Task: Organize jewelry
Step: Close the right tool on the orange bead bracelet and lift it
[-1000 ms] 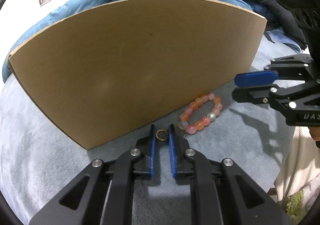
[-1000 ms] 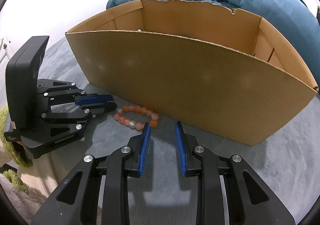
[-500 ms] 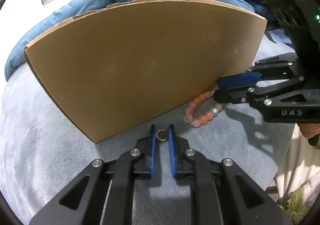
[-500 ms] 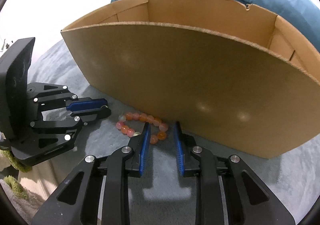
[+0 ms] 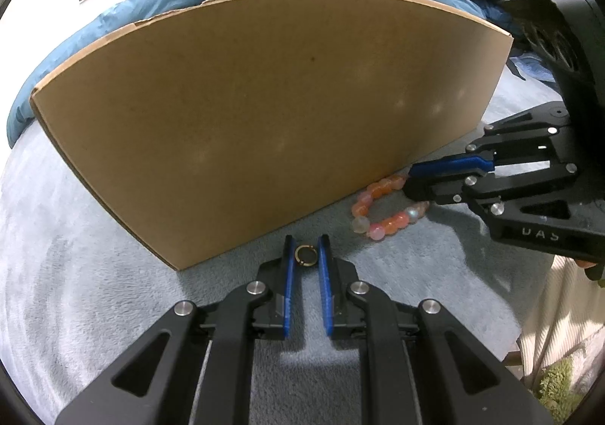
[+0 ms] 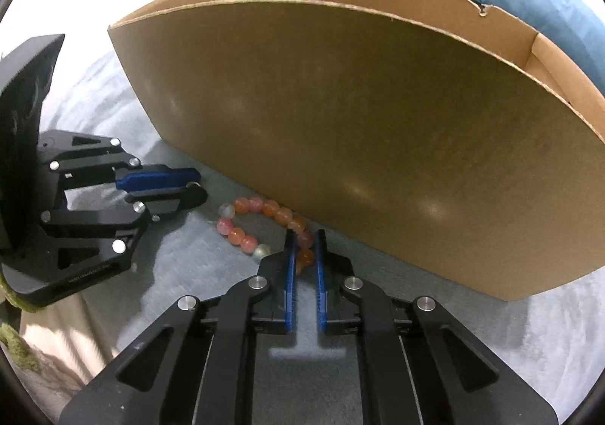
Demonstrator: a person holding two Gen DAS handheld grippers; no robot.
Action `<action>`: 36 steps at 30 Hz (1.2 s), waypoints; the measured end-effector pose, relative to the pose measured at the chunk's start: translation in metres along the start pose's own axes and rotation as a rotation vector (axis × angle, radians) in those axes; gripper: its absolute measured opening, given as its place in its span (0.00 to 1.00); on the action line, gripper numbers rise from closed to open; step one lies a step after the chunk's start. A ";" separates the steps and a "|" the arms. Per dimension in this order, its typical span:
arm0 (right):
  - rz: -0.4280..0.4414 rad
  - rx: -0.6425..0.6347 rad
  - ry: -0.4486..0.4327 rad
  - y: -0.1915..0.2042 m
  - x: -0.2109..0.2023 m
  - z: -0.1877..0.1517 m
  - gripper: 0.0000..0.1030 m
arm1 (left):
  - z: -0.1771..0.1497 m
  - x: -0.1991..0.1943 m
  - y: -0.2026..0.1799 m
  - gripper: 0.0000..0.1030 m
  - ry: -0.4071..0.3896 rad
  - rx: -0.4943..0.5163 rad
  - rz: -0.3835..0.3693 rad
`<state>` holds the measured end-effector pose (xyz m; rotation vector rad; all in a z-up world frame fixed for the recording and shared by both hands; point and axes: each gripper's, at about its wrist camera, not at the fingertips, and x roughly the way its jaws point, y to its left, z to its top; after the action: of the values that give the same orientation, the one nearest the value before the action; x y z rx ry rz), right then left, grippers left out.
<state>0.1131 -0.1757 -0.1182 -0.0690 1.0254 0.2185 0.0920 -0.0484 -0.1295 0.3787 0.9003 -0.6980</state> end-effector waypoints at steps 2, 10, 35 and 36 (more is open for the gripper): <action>-0.007 0.004 0.004 -0.001 -0.002 -0.002 0.07 | 0.001 0.000 0.001 0.11 0.003 -0.003 -0.001; -0.038 0.047 0.017 -0.011 -0.016 -0.014 0.07 | 0.002 0.002 0.001 0.11 0.018 -0.003 0.009; -0.024 0.095 -0.006 -0.032 -0.032 -0.031 0.10 | 0.006 0.004 -0.005 0.11 0.043 0.009 0.033; -0.027 0.098 -0.005 -0.030 -0.031 -0.031 0.10 | 0.006 0.004 -0.005 0.11 0.043 0.009 0.034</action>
<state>0.0773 -0.2146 -0.1091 0.0065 1.0284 0.1431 0.0942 -0.0571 -0.1296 0.4174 0.9296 -0.6655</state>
